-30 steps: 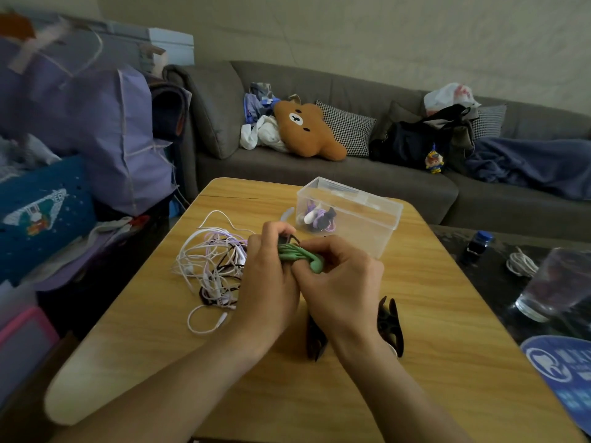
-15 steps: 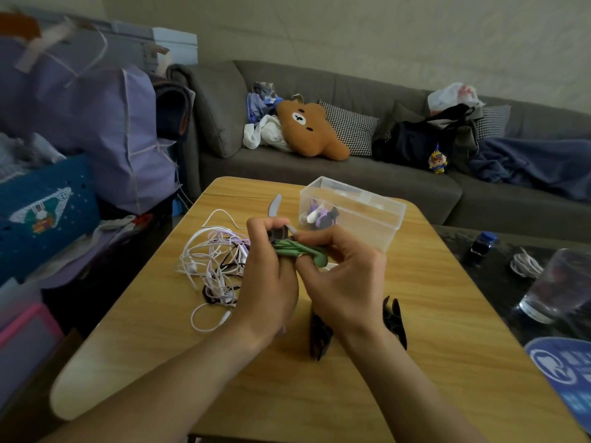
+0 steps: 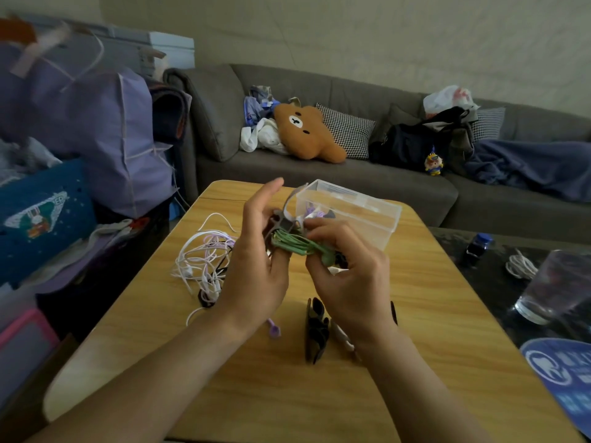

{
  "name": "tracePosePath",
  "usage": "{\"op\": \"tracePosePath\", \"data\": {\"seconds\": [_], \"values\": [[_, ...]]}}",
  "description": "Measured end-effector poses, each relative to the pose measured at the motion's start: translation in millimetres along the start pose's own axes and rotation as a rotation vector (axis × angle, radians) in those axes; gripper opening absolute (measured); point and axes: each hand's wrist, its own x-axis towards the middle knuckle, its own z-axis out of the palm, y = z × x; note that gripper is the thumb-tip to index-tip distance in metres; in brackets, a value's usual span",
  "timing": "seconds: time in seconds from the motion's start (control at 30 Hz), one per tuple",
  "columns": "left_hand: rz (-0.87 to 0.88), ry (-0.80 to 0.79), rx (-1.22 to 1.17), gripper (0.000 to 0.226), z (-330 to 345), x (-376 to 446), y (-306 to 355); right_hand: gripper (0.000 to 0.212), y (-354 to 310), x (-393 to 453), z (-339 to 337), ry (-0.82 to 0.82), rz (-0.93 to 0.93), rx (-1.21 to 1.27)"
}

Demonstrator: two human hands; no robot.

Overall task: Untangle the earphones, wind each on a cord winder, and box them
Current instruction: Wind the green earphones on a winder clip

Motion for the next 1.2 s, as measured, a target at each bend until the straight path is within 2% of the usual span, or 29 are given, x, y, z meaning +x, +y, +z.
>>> {"op": "tracePosePath", "data": {"seconds": [0.13, 0.3, 0.43, 0.57, 0.67, 0.8, 0.87, 1.07, 1.2], "values": [[0.014, -0.038, 0.036, 0.055, -1.5, 0.9, -0.4, 0.031, 1.8, -3.3, -0.6, -0.02, 0.047, 0.009], [0.165, -0.042, 0.055, 0.056, -1.8, -1.7, 5.4, 0.038, -3.9, -2.6, -0.8, 0.05, 0.005, -0.021], [0.163, -0.05, 0.096, 0.051, -3.9, -0.2, 4.4, 0.047, -6.4, -0.4, 0.2, -0.004, 0.06, 0.026], [0.04, -0.112, 0.121, 0.048, -4.4, -0.5, -1.2, 0.054, 2.1, -8.0, 3.7, -0.068, 0.118, 0.022], [-0.084, -0.127, 0.185, 0.042, -4.2, 0.5, -4.4, 0.048, 8.8, -12.6, 6.3, -0.105, 0.126, -0.042], [-0.321, -0.294, 0.301, 0.018, -14.0, 4.6, -6.9, 0.044, 10.4, -11.3, 8.2, -0.245, 0.176, -0.11], [-0.442, -0.362, 0.285, 0.006, -18.3, 5.7, -12.4, 0.039, 8.8, -10.5, 9.0, -0.322, 0.235, -0.11], [-0.608, -0.511, 0.167, 0.021, -25.3, 6.8, -10.5, 0.026, 9.0, -0.2, 0.2, -0.601, 0.512, -0.085], [-0.718, -0.446, -0.049, 0.024, -24.6, 8.2, -9.1, 0.015, 10.7, 4.4, -6.6, -0.561, 0.603, 0.031]]}}
